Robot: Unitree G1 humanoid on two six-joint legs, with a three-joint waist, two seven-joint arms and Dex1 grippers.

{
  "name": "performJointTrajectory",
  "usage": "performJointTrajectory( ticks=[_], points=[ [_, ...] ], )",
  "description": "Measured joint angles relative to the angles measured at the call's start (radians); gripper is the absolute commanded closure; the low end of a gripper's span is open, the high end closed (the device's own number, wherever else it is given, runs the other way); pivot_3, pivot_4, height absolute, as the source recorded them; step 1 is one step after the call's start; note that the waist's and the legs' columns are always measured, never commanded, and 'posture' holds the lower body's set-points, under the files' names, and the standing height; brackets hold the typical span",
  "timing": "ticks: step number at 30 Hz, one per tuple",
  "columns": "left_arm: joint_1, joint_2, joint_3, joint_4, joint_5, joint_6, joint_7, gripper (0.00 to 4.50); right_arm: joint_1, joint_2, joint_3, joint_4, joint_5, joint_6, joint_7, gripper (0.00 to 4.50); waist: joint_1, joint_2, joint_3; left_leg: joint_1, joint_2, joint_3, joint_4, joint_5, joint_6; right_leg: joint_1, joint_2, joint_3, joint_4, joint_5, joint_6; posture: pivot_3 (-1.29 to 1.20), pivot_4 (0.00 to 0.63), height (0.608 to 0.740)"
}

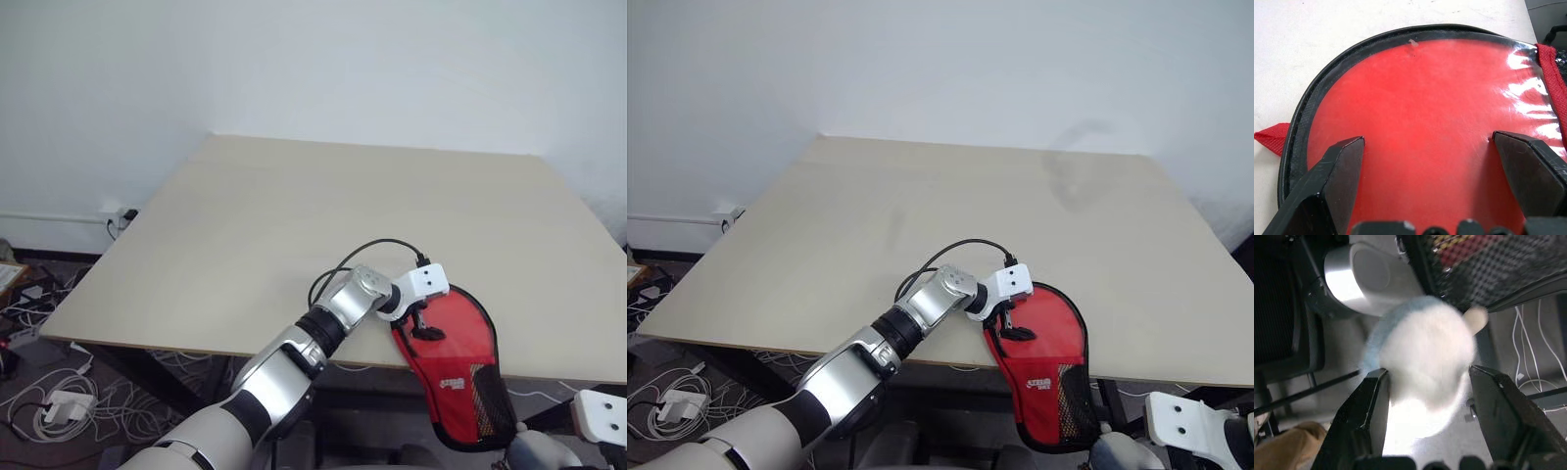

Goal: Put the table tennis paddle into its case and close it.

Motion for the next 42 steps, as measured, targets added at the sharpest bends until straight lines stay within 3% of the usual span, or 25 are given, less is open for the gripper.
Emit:
performJointTrajectory(
  ticks=[12,19,26,31,34,42],
  points=[
    [-0.016,0.002,0.062,0.052,-0.024,-0.027,-0.047,0.0,-0.147,0.028,-0.061,-0.036,0.118,0.177,-0.046,1.97,-0.011,0.0,0.0,0.0,0.0,0.0,0.0,0.0,0.0,-0.001,0.0,0.0,0.001,0.0,0.0,0.0,0.0,0.715],
    [-0.026,0.047,0.113,0.053,-0.055,-0.034,-0.149,0.0,-0.31,0.11,-0.03,-0.062,0.211,0.313,-0.19,1.97,-0.019,0.004,0.002,-0.001,0.0,0.001,-0.001,0.0,0.0,-0.003,0.0,0.001,0.001,0.0,0.0,0.0,0.0,0.715],
    [-0.036,0.299,0.186,-0.166,-0.141,-0.005,-0.382,0.0,-0.418,0.214,0.108,-0.05,0.218,0.35,-0.372,1.97,-0.021,0.019,0.011,-0.001,0.0,0.002,-0.001,0.0,0.0,-0.005,0.001,0.002,0.004,0.001,-0.001,0.0,0.0,0.715],
    [-0.006,0.471,0.22,-0.399,-0.211,0.066,-0.503,0.0,-0.467,0.243,0.16,-0.035,0.217,0.351,-0.457,1.97,-0.02,0.019,0.011,-0.001,0.0,0.002,-0.001,0.0,0.0,-0.004,0.001,0.002,0.004,0.001,-0.001,0.0,0.0,0.715],
    [0.106,0.619,0.216,-0.517,-0.216,0.051,-0.557,0.0,-0.491,0.268,0.178,-0.032,0.223,0.351,-0.5,1.97,-0.032,0.021,0.011,0.0,0.002,0.003,-0.001,0.001,-0.001,-0.005,0.002,0.003,0.007,0.001,-0.001,0.0,0.0,0.715],
    [0.329,0.823,0.208,-0.581,-0.193,0.037,-0.556,0.0,-0.543,0.276,0.214,-0.099,0.277,0.4,-0.57,1.97,-0.041,0.02,0.013,0.0,0.003,0.003,0.0,0.001,-0.002,-0.008,0.002,0.003,0.013,0.001,-0.002,0.0,0.0,0.715]
  ],
)
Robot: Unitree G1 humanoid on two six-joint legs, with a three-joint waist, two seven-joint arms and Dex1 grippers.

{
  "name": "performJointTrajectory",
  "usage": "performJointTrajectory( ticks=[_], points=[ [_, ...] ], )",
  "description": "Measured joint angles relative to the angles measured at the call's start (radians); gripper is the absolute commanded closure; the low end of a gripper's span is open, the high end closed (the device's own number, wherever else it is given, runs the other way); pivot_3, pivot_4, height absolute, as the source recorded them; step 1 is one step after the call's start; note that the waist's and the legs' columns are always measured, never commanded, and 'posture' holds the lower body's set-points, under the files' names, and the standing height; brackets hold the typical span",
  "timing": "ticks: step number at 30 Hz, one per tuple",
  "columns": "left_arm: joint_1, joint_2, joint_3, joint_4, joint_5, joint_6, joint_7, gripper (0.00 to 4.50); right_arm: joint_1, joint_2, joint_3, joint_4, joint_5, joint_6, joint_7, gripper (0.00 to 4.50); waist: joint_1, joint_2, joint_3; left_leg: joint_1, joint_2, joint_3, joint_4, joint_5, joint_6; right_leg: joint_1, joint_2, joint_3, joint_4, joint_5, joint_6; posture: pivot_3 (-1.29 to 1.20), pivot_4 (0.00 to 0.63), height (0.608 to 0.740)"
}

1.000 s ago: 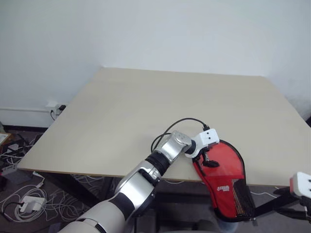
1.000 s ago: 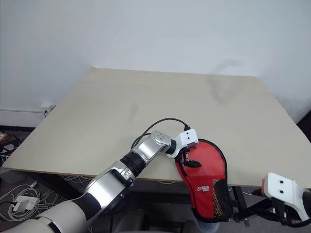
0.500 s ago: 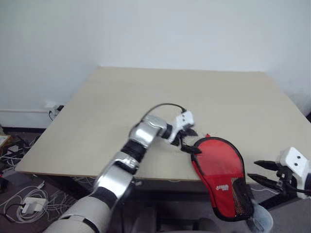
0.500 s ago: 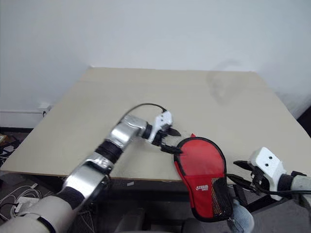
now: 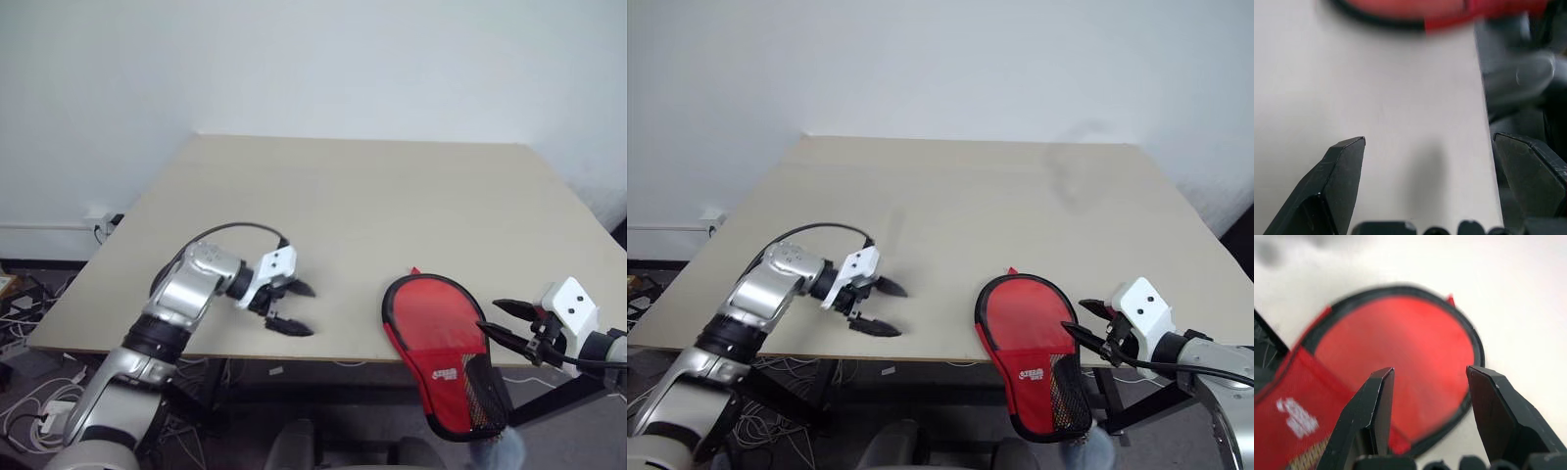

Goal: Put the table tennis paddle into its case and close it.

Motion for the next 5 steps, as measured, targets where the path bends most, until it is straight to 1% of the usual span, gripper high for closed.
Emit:
performJointTrajectory(
  ticks=[2,5],
  points=[
    [0.052,0.033,0.002,-0.022,0.0,0.011,0.016,0.0,-0.002,0.0,0.008,-0.005,0.007,0.009,-0.01,1.97,0.001,0.0,0.0,0.0,0.0,0.0,0.0,0.0,0.0,-0.001,0.0,0.0,0.0,0.0,0.0,0.0,0.0,0.715],
    [0.107,0.055,0.02,-0.094,-0.006,0.034,0.046,0.0,-0.025,0.0,0.026,-0.012,0.021,0.031,-0.027,1.97,0.0,0.0,0.0,-0.001,0.0,0.001,-0.001,0.0,0.0,-0.002,-0.001,0.001,0.0,0.0,0.0,0.0,0.0,0.715]
  ],
)
